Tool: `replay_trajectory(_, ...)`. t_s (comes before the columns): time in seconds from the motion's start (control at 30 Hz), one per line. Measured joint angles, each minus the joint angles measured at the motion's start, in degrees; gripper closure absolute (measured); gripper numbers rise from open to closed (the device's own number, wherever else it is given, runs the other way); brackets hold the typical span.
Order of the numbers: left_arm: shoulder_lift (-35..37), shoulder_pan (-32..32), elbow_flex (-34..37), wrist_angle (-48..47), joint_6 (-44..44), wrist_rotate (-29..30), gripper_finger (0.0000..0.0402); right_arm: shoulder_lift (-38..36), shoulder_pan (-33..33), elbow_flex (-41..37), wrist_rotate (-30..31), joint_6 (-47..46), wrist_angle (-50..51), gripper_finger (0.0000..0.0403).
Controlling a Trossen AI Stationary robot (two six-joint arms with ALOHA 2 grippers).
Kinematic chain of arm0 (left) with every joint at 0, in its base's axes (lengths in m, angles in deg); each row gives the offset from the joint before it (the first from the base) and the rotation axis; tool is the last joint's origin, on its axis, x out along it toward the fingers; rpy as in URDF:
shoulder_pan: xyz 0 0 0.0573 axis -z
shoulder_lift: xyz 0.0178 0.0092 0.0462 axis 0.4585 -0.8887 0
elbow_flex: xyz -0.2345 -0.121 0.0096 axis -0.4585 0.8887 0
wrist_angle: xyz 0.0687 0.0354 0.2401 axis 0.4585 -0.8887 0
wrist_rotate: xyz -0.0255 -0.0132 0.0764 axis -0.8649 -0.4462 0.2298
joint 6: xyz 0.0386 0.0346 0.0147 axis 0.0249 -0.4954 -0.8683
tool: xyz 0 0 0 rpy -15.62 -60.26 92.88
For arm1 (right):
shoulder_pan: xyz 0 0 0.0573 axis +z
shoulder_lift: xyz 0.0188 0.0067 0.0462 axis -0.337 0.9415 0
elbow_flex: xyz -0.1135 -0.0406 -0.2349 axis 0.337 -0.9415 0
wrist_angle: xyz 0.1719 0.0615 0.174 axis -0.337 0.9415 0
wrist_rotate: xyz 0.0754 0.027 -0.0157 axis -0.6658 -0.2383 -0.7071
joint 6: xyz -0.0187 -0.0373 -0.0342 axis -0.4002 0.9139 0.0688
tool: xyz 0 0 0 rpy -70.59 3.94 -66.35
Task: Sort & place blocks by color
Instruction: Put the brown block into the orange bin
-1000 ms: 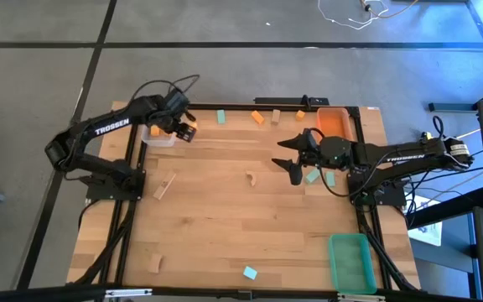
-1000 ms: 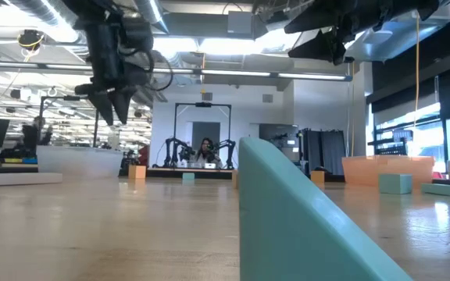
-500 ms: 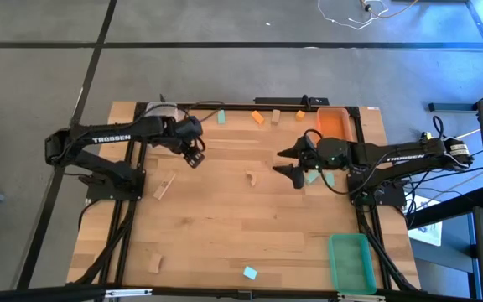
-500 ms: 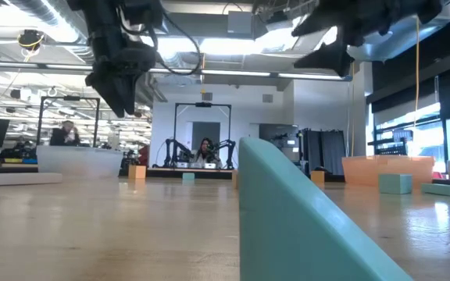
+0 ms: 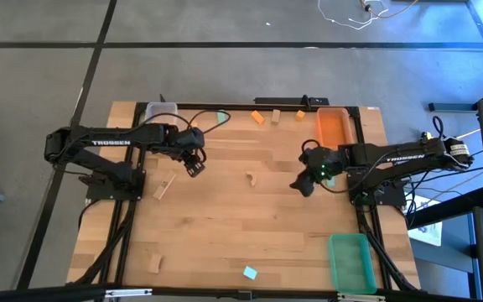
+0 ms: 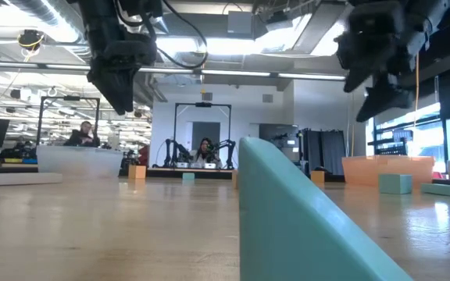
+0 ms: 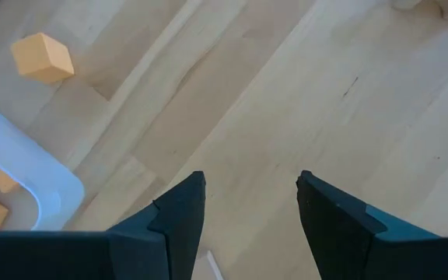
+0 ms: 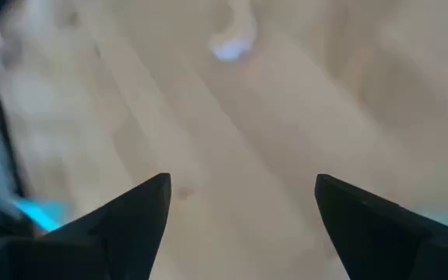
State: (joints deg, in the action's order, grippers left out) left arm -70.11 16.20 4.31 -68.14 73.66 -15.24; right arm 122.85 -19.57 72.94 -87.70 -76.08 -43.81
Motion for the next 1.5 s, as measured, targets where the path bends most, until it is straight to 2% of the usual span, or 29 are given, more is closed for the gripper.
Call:
replay_trajectory(0.1, -0.01, 0.57, 0.00, 0.02, 0.00, 0.25, 0.0210, 0.02, -0.58, 0.00, -1.63, -14.21, -0.23, 0.0083)
replay_trajectory(0.17, -0.02, 0.93, 0.00, 0.19, -0.02, 0.31, 0.0210, 0.02, -0.79, 0.00, -3.00, -16.83, -1.50, 0.0083)
replay_trajectory(0.33, -0.04, 1.18, 0.00, 1.49, -0.45, 0.32, 0.0210, 0.02, -0.75, 0.00, -0.93, -16.56, -9.40, 0.0083)
replay_trajectory(0.47, -0.04, 1.18, 0.00, 1.57, -0.48, 0.35, 0.0210, 0.02, -0.73, 0.00, -0.90, -12.25, -16.31, 0.0083)
replay_trajectory(0.6, -0.04, 1.18, 0.00, 1.55, -0.48, 0.33, 0.0210, 0.02, -0.61, 0.00, -0.40, -13.65, -19.59, 0.0083)
replay_trajectory(0.7, -0.04, 1.18, 0.00, 1.55, -0.93, 0.33, 0.0210, 0.00, -0.62, 0.00, 3.80, -12.77, -20.80, 0.0083)
replay_trajectory(0.8, -0.04, 1.18, 0.00, 1.53, -1.97, 0.32, 0.0210, -0.22, -0.80, 0.01, 7.95, -16.93, -19.51, 0.0083)
replay_trajectory(0.93, -0.04, 1.31, 0.00, 1.51, -1.99, 0.33, 0.0210, -0.15, -0.73, 3.03, 10.77, -17.13, -9.16, 0.0083)
replay_trajectory(1.17, -0.04, 1.44, 0.00, 1.50, -2.03, 0.33, 0.0210, 1.55, 0.53, 18.48, 17.18, -17.57, 21.22, 0.0083)
replay_trajectory(1.27, -0.04, 1.44, 0.00, 1.54, -2.03, 0.33, 0.0210, 4.86, 0.97, 23.80, 14.60, -19.21, 30.77, 0.0083)
replay_trajectory(1.4, -0.04, 1.44, 0.00, 1.96, -2.03, 0.33, 0.0210, 10.59, 0.97, 26.27, 5.63, -29.30, 40.40, 0.0083)
replay_trajectory(1.5, -0.04, 1.44, 0.00, 2.60, -2.03, 0.33, 0.0210, 14.25, 0.99, 26.29, 4.60, -34.80, 44.33, 0.0083)
